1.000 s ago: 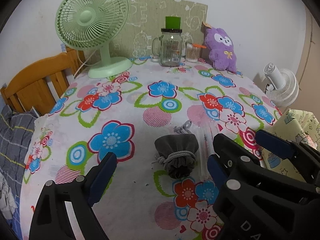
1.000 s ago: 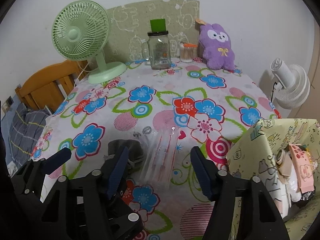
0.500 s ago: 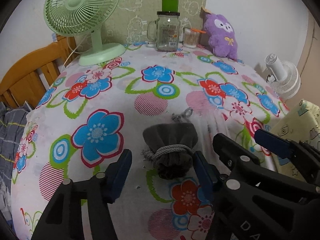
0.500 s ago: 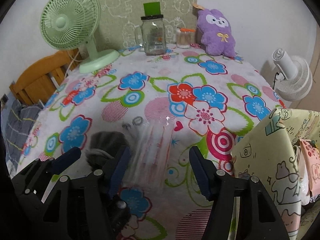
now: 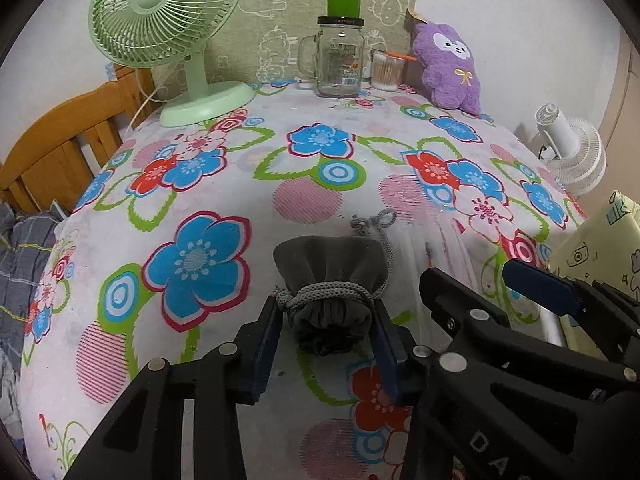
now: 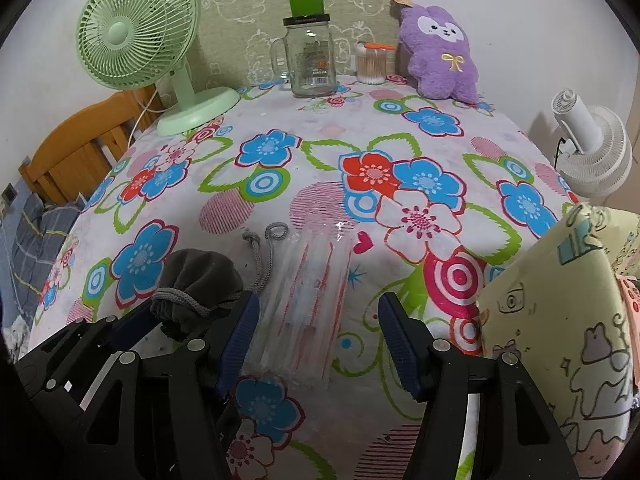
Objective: Organize soft objects
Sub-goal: 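Grasp the grey drawstring pouch with the left gripper while the right grasps the clear straw bag, then lift the grey pouch with the left gripper while the right lifts the straw bag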
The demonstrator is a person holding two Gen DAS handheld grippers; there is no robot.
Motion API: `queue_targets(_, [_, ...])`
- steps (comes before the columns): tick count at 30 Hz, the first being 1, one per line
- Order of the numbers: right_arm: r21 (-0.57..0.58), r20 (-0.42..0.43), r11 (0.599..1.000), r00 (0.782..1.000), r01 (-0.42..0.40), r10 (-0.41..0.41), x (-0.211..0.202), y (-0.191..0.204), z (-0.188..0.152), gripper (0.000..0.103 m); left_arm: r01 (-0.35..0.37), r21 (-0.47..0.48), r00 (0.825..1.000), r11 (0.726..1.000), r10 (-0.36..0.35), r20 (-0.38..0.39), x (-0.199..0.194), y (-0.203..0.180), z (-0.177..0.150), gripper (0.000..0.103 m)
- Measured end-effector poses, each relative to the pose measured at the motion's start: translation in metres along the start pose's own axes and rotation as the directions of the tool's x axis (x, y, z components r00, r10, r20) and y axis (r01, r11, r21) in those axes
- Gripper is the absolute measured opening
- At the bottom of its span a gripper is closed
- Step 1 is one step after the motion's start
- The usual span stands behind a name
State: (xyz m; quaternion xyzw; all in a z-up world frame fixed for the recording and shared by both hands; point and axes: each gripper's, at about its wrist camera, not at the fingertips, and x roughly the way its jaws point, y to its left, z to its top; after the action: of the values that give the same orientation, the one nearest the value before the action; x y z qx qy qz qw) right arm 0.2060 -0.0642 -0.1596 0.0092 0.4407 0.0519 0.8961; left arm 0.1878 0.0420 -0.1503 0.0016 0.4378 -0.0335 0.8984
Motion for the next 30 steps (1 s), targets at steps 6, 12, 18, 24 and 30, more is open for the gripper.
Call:
queue_targets(6, [-0.006, -0.023, 1.000, 1.000, 0.001, -0.001, 0.008, 0.005, -0.001, 0.066, 0.012, -0.002, 1.000, 1.000, -0.012, -0.008, -0.001, 0.004, -0.004, 0.042])
queue_targets(12, [-0.009, -0.039, 1.000, 0.999, -0.009, 0.009, 0.013, 0.007, -0.001, 0.054, 0.027, -0.001, 1.000, 1.000, -0.027, -0.016, 0.000, 0.004, -0.005, 0.039])
queue_targets(18, [-0.006, -0.047, 1.000, 0.999, -0.023, 0.023, 0.016, 0.007, -0.001, 0.040, 0.027, 0.001, 1.000, 1.000, -0.027, -0.016, 0.000, 0.004, -0.005, 0.038])
queue_targets(24, [-0.011, -0.043, 1.000, 0.999, -0.027, 0.026, 0.010, 0.006, -0.002, 0.028, 0.043, 0.000, 0.999, 0.999, -0.043, -0.013, -0.005, 0.001, -0.007, 0.037])
queue_targets(30, [-0.020, -0.023, 0.999, 0.999, -0.030, 0.029, 0.001, 0.006, -0.003, 0.023, 0.049, -0.003, 0.999, 0.999, -0.049, 0.003, -0.013, 0.000, -0.008, 0.037])
